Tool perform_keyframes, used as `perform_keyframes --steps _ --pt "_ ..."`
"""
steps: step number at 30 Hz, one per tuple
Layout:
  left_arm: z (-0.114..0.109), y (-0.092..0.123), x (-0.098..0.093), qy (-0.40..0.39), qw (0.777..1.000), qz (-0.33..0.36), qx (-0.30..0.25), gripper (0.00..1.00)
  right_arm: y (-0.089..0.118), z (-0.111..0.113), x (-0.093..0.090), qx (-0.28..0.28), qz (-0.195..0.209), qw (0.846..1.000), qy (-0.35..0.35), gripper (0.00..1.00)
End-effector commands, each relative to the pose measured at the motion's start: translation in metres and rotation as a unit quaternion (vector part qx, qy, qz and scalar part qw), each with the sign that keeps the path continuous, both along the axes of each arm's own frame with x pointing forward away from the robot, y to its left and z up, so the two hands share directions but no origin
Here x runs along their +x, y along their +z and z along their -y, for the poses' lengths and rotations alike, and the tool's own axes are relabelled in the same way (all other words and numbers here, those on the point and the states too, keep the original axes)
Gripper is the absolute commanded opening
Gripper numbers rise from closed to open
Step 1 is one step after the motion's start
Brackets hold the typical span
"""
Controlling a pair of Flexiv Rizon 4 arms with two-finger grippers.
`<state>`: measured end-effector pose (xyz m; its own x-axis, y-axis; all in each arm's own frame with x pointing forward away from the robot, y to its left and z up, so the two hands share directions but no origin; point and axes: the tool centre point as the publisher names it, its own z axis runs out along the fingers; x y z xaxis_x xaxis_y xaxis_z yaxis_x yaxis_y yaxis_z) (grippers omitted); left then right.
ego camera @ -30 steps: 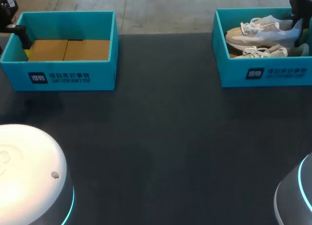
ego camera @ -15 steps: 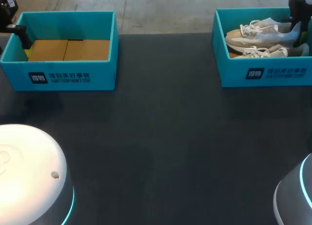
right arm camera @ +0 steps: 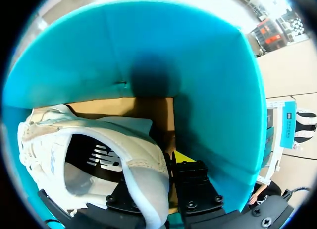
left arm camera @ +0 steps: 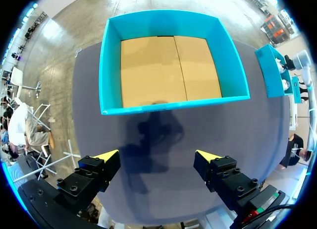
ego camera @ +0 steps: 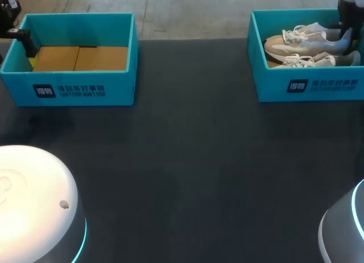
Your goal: Take the shoe out of the shoebox, open the shoe tongue, remove and reinsert the insole, then place the shoe into the shoebox
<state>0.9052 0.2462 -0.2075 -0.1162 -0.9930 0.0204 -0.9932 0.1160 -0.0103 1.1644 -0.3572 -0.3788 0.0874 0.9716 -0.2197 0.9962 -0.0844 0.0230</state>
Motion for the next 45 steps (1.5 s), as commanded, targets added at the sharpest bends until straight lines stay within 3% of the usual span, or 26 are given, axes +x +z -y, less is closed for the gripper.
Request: perform_keyframes --steps 1,9,13,14,16,19,23,45 --pt "0.000 0.000 -0.001 0.000 1.000 0.001 0.001 1.00 -0.005 -0.001 0.009 0.004 -0.008 1.000 -0.002 0.00" --pt "0.000 0.000 -0.001 0.000 1.000 0.001 0.001 1.00 -0.003 0.000 0.006 0.012 -0.006 1.000 -0.003 0.00" --pt "0.000 0.000 -0.001 0.000 1.000 0.001 0.001 1.00 0.001 -0.003 0.005 0.015 -0.004 1.000 0.000 0.49" --pt "0.000 0.000 -0.001 0.000 1.000 0.001 0.001 1.00 0.001 -0.003 0.005 0.015 -0.004 1.000 0.001 0.67" --pt "0.000 0.000 -0.001 0.000 1.000 0.001 0.001 1.00 0.003 -0.004 0.003 0.016 -0.003 1.000 0.001 0.82" --pt "0.000 0.000 -0.001 0.000 1.000 0.001 0.001 1.00 0.007 -0.005 0.000 0.015 -0.002 1.000 0.001 0.94" --pt "0.000 0.000 -0.001 0.000 1.000 0.001 0.001 1.00 0.013 -0.006 -0.004 0.013 0.000 1.000 0.000 1.00" --pt "0.000 0.000 -0.001 0.000 1.000 0.001 0.001 1.00 0.077 -0.028 -0.023 0.025 0.044 0.999 0.003 1.00"
